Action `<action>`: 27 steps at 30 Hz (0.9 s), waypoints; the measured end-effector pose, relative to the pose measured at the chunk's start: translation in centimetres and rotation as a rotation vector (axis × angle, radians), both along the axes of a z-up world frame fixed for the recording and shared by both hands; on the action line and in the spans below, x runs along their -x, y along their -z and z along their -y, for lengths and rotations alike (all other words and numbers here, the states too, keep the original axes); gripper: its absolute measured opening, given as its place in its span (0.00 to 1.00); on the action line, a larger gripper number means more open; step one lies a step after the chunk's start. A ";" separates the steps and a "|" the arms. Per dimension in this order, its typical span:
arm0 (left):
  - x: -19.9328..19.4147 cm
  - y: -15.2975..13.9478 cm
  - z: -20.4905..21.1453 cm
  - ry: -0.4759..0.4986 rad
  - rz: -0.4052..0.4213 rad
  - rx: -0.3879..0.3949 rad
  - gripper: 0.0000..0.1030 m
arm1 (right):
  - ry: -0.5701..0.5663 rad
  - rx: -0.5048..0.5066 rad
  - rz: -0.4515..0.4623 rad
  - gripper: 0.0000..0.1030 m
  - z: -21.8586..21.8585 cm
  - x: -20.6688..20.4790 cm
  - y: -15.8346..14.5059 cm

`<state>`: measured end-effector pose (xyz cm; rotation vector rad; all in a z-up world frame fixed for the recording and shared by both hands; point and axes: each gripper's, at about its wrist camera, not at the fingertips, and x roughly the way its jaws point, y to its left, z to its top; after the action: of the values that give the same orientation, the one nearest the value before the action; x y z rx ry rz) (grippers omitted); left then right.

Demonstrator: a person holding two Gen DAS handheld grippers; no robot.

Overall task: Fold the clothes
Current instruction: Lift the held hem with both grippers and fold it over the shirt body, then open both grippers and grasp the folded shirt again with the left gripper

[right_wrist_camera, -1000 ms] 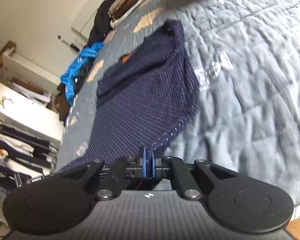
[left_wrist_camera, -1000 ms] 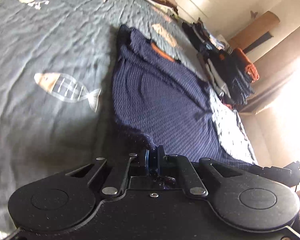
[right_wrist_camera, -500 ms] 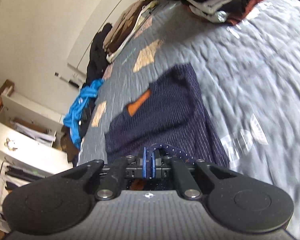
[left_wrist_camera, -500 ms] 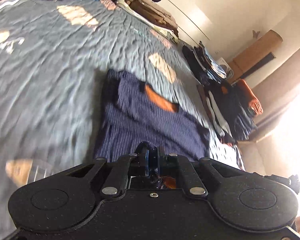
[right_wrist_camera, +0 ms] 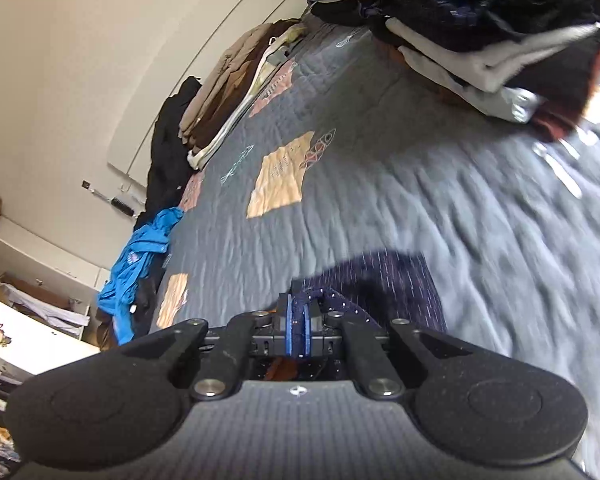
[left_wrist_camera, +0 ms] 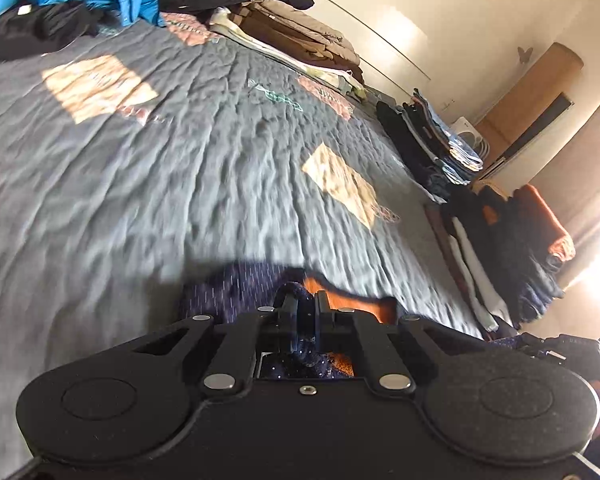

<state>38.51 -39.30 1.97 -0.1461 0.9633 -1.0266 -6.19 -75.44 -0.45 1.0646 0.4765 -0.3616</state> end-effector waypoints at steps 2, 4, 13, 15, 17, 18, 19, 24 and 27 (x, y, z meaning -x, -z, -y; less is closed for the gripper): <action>-1.3 0.8 1.4 0.002 0.005 -0.009 0.07 | -0.001 0.013 -0.009 0.05 1.2 -2.0 0.6; -2.5 1.6 2.6 -0.001 0.005 -0.014 0.07 | 0.003 0.016 -0.021 0.05 2.6 -3.8 1.5; -6.6 5.8 5.9 -0.017 -0.016 -0.018 0.08 | 0.021 0.032 -0.072 0.07 5.9 -9.2 6.0; -7.4 6.4 6.0 -0.048 -0.033 -0.015 0.09 | 0.040 0.042 -0.076 0.10 6.4 -9.9 6.8; -7.5 6.1 5.2 -0.110 -0.005 -0.002 0.23 | 0.055 0.057 -0.102 0.16 6.8 -10.4 7.2; -7.6 5.9 4.7 -0.143 0.012 0.005 0.35 | 0.071 0.081 -0.102 0.27 7.0 -10.5 7.0; -7.5 5.5 4.0 -0.172 0.030 0.020 0.62 | 0.100 0.124 -0.100 0.43 7.0 -10.3 6.5; -4.5 3.4 -0.2 -0.167 0.124 0.039 0.67 | 0.078 0.290 -0.098 0.59 5.7 -8.2 3.2; 0.0 3.0 -3.2 -0.111 0.182 0.044 0.67 | -0.012 0.372 -0.111 0.60 2.0 -5.6 2.0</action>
<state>38.53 -36.10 -1.02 -0.1387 0.7596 -0.9422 -0.55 -77.48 -2.47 0.6827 0.4918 -0.4794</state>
